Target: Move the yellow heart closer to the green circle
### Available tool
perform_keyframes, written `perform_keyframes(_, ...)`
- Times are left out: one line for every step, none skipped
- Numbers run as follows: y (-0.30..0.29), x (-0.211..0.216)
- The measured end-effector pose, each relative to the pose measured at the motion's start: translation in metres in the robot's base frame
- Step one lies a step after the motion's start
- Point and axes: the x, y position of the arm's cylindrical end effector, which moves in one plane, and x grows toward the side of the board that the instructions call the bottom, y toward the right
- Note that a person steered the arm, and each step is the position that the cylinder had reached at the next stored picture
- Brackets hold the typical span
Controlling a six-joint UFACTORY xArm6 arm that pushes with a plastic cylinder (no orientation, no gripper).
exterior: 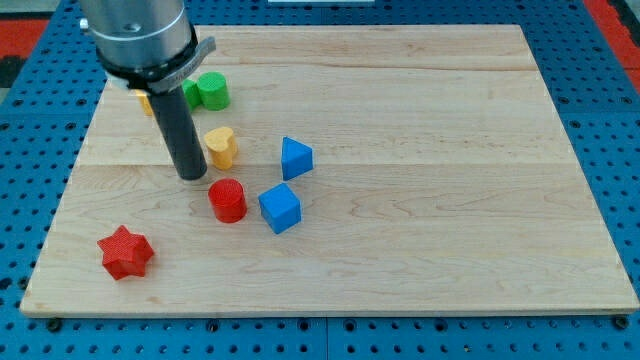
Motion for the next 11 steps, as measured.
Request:
perform_keyframes(0.017,-0.002)
perform_keyframes(0.035,-0.037)
perform_keyframes(0.053,-0.066)
perform_keyframes(0.053,-0.066)
perform_keyframes(0.042,-0.067)
perform_keyframes(0.044,-0.091)
perform_keyframes(0.045,-0.092)
perform_keyframes(0.045,-0.093)
perform_keyframes(0.048,-0.104)
perform_keyframes(0.049,-0.112)
perform_keyframes(0.064,-0.111)
